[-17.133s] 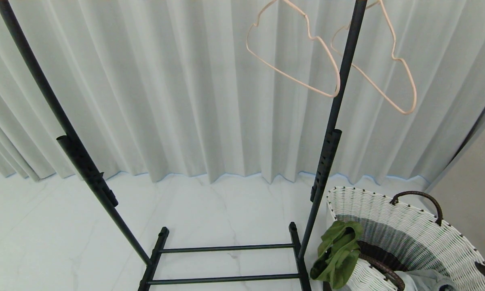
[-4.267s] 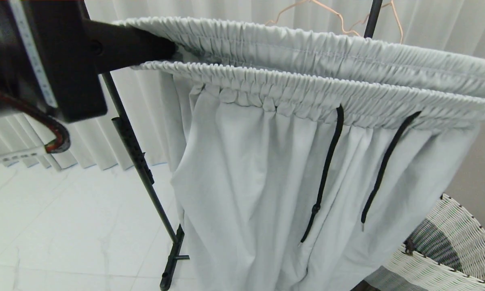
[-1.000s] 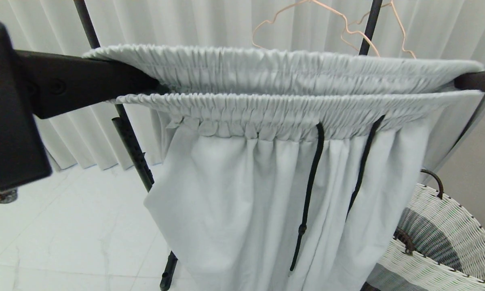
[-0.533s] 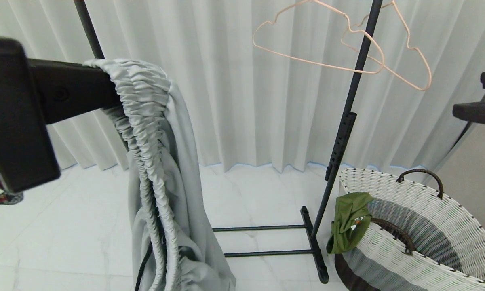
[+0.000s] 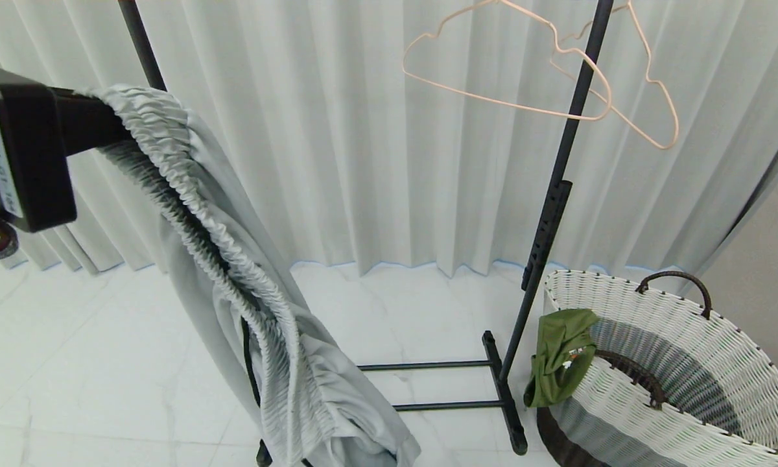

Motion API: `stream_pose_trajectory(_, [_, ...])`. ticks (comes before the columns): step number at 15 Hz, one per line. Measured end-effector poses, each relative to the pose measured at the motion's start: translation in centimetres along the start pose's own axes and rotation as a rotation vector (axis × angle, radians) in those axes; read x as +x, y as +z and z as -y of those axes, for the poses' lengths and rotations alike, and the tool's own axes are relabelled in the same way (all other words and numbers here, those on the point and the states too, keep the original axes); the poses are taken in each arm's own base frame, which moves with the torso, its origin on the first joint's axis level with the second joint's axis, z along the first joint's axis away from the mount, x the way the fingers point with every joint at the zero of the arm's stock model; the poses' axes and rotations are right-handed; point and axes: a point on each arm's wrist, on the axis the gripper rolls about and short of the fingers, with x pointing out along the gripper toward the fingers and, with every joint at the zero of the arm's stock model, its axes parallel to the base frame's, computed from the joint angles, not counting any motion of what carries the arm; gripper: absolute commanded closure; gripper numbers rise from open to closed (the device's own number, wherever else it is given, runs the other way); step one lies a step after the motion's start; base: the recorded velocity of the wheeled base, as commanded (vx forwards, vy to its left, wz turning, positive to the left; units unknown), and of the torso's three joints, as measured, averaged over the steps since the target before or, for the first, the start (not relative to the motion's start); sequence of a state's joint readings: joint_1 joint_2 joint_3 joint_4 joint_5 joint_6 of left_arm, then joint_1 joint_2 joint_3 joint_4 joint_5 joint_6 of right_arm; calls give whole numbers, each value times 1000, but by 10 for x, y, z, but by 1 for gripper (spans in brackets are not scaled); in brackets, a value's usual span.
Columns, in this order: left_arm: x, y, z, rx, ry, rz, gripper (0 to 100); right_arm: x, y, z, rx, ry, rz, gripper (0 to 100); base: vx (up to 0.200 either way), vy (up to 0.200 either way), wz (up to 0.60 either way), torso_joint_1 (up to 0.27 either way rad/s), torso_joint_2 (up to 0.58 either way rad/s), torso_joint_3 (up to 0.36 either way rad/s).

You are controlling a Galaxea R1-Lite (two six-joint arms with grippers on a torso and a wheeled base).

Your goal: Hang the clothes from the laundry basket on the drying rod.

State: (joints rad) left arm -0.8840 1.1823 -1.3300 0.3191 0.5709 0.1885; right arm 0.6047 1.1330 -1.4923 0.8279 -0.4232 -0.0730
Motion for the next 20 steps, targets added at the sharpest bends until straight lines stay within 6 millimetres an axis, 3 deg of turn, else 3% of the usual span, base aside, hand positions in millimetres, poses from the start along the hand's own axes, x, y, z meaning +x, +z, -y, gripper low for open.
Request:
stream_pose_trajectory(7, [-8,-10,-8,38,17,-7,100,7,-5,10,31,-95,-46,0,0,0,0,9,-30,-21])
stream_pose_trajectory(20, [-11,-10,-13,28,40,1,100,12,1,8,62,-76,22,0,0,0,0,174,-447,-274])
